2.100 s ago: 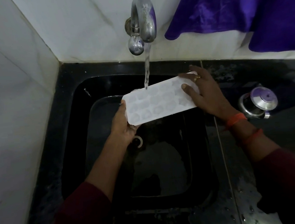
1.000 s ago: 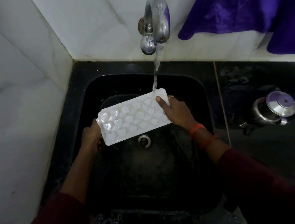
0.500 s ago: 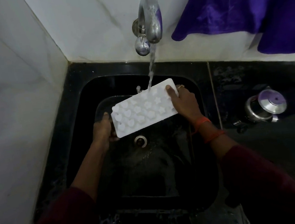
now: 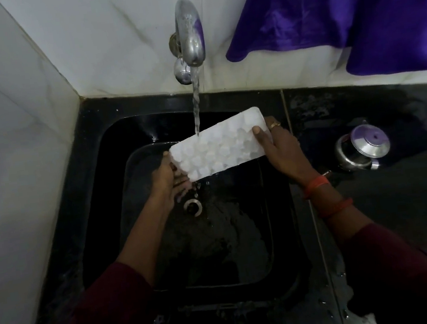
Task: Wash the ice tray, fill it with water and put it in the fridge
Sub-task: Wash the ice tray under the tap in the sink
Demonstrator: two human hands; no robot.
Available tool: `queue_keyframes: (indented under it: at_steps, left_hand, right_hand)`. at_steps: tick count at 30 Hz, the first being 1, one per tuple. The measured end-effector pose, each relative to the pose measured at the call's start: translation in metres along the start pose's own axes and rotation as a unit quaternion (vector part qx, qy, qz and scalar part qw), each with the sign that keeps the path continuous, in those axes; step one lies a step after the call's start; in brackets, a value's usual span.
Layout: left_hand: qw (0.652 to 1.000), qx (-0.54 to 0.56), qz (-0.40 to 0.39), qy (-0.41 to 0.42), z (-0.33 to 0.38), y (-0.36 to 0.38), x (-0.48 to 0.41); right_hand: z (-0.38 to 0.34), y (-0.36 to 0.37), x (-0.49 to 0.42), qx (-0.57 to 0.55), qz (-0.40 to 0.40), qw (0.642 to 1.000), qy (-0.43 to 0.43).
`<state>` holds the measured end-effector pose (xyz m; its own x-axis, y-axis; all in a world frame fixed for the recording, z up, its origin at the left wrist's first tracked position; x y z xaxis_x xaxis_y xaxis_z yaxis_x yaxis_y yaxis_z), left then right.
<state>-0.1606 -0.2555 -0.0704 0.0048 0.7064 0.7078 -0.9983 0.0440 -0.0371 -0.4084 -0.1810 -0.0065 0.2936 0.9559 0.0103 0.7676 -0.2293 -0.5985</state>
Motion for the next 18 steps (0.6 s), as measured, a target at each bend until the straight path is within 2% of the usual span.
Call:
queue_keyframes:
  at_steps: [5,11,18]
  left_hand:
    - [0.995,0.090,0.045,0.012,-0.005,-0.023,-0.001]
    - [0.973,0.200,0.113,0.028,-0.006,-0.055,-0.001]
    - [0.969,0.223,0.101,0.039,-0.003,-0.094,0.012]
  right_hand:
    - [0.010,0.029,0.019,-0.053,-0.053,0.996,-0.038]
    - [0.023,0.066,0.037,-0.113,-0.066,0.989,-0.069]
    - [0.031,0.073,0.043,-0.089,-0.093,0.980,-0.152]
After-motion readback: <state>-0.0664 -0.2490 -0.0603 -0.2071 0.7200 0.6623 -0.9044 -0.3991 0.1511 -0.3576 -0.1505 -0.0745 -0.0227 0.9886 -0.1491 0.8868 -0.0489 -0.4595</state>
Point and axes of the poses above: each hand's wrist, its own x-axis away from the middle knuckle, its own y-axis out of the palm, z = x × y, the point moved 1 cm from there along -x, towards the middle knuckle, and after that the axes turned 5 degrees about -x, right-handed, at the moved point
